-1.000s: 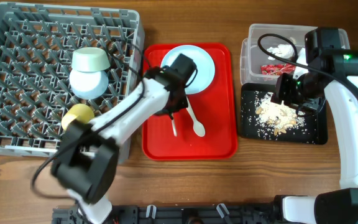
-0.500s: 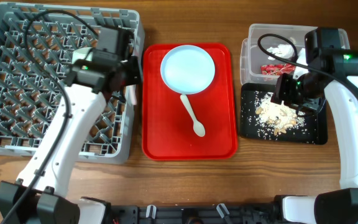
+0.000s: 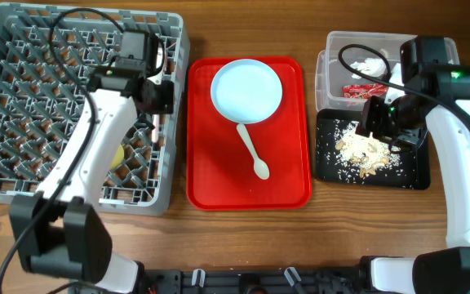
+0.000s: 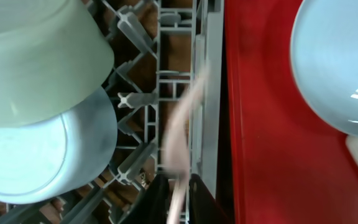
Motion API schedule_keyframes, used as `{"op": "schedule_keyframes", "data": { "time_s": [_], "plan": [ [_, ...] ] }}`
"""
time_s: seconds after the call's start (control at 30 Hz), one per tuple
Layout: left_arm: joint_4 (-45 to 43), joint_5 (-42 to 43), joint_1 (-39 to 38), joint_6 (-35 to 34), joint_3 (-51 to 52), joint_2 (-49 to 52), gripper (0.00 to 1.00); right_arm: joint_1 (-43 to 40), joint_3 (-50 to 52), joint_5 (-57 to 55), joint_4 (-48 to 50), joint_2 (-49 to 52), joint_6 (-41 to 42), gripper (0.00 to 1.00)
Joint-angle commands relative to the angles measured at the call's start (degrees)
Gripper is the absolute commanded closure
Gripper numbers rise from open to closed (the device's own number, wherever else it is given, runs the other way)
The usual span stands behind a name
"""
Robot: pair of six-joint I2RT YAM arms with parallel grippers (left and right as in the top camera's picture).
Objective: Sort waste into correct bins and load items into the dishwasher rack
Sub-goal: 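Carry the fork with the left gripper and drop it in the rack, then reach the left gripper to the white spoon and grasp it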
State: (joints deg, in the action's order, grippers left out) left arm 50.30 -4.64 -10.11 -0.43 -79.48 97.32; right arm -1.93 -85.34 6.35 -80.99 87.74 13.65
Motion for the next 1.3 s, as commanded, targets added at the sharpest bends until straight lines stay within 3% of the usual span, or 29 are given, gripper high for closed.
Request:
{"op": "schedule_keyframes", "data": {
  "time_s": [0.0, 0.07, 0.23, 0.37, 0.5, 0.7, 0.93, 1.07, 1.27],
  "plan": [
    [-0.15, 0.48, 0.28, 1.7, -0.79, 0.94, 0.75, -0.02, -1.22, -0.31, -0.11, -1.18, -0.17, 0.49],
    [-0.09, 0.5, 0.26, 1.46, -0.79, 0.5, 0.53, -0.02, -1.22, -0.31, -0.24, -1.18, -0.15, 0.49],
    [0.37, 6.05, -0.68, -0.11, -0.79, -2.71, 0.49, -0.02, -1.22, -0.33, -0.35, -1.18, -0.17, 0.49],
    [-0.26, 18.45, -3.48, -7.5, -0.79, -5.16, 0.46, -0.02, -1.22, -0.33, -0.37, -1.18, -0.2, 0.49],
    [-0.83, 20.02, -8.59, -18.45, -0.76, -3.87, 0.4, -0.02, -1.22, -0.28, -0.09, -1.18, -0.15, 0.49],
    [-3.93, 17.79, -17.35, -24.39, -0.76, 2.05, 0.41, -0.02, -1.22, -0.31, -0.2, -1.18, -0.22, 0.49],
    [-4.35, 16.83, -23.89, -41.88, -0.76, 11.28, 0.36, -0.02, -1.22, -0.31, -0.09, -1.18, -0.17, 0.49],
    [-6.34, 16.74, -26.23, -45.48, -0.76, 14.36, 0.35, -0.02, -1.22, -0.33, -0.07, -1.18, -0.2, 0.49],
    [-7.63, 12.02, -28.44, -48.46, -0.76, 17.92, 0.42, -0.02, -1.22, -0.33, -0.07, -1.18, -0.22, 0.49]
  ]
}}
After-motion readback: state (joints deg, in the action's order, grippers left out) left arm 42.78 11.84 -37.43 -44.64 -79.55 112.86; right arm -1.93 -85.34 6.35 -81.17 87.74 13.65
